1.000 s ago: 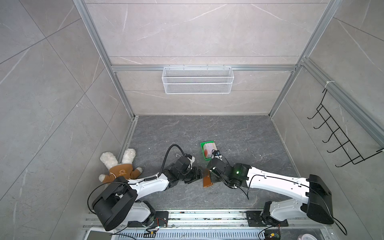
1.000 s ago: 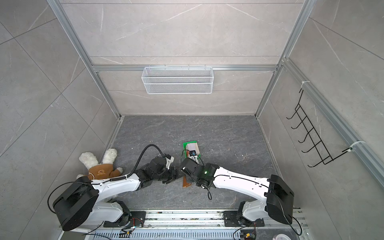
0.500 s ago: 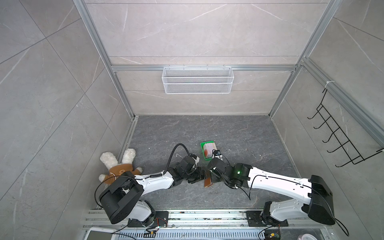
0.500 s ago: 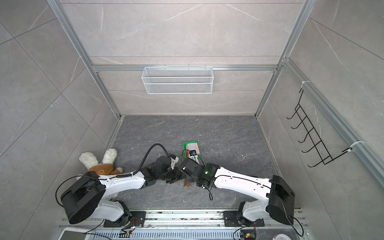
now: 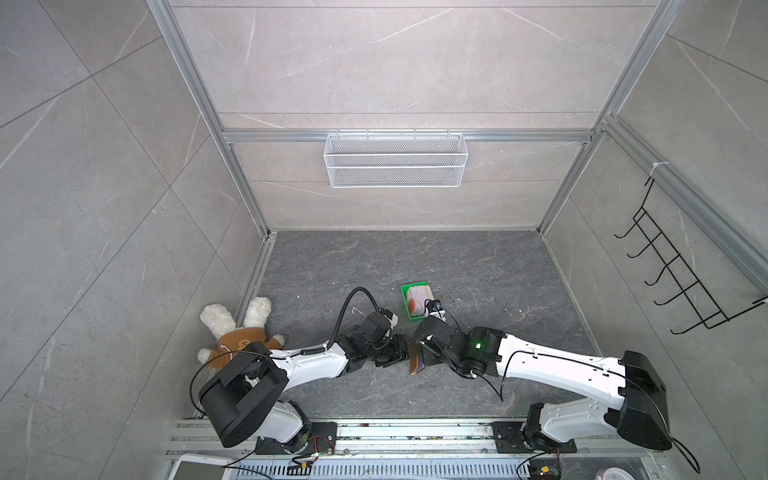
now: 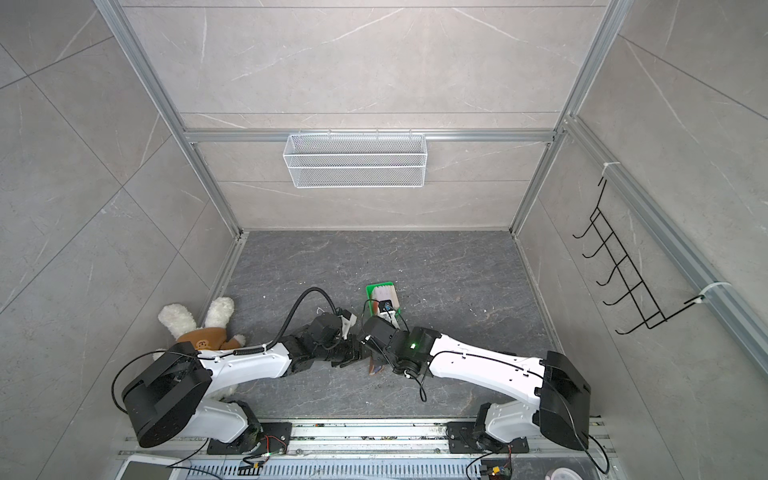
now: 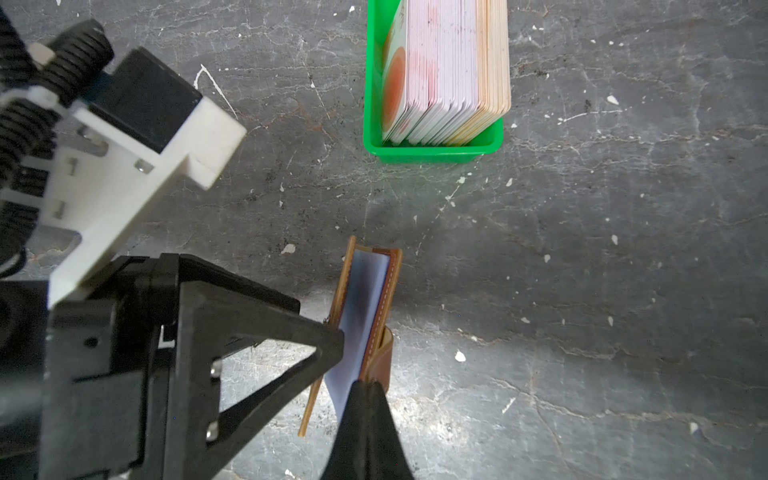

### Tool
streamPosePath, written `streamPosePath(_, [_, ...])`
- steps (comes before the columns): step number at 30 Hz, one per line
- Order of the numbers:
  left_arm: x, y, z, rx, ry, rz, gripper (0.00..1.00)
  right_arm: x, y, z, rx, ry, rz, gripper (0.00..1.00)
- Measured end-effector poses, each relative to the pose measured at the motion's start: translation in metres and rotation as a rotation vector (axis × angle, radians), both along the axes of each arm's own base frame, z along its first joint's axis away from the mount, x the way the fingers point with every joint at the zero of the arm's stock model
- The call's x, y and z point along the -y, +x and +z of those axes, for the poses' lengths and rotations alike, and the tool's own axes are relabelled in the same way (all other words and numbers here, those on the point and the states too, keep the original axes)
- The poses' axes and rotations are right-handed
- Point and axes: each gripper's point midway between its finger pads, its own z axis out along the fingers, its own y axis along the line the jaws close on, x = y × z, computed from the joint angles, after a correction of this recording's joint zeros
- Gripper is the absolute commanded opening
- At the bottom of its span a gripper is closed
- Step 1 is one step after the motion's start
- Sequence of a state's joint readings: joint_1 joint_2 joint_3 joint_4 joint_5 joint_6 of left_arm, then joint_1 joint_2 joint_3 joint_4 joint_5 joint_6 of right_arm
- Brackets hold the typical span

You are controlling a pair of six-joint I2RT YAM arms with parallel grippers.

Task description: Put the credit cards into the card holder

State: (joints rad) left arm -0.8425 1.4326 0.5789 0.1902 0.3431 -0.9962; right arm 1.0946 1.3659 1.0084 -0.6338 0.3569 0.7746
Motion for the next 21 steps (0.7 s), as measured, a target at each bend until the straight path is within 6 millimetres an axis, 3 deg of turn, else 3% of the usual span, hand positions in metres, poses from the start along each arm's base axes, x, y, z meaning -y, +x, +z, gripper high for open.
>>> streamPosePath(8, [-0.005, 0.002, 0.004, 0.009, 0.024, 0.02, 0.51, 0.002, 0.0, -0.001, 0.006, -0.003, -0.019, 0.0])
streamPosePath(21, [-0.02, 0.001, -0.001, 0.011, 0.107, 0.047, 0.41, 0.02, -0.005, -0.019, -0.009, -0.045, -0.059, 0.0])
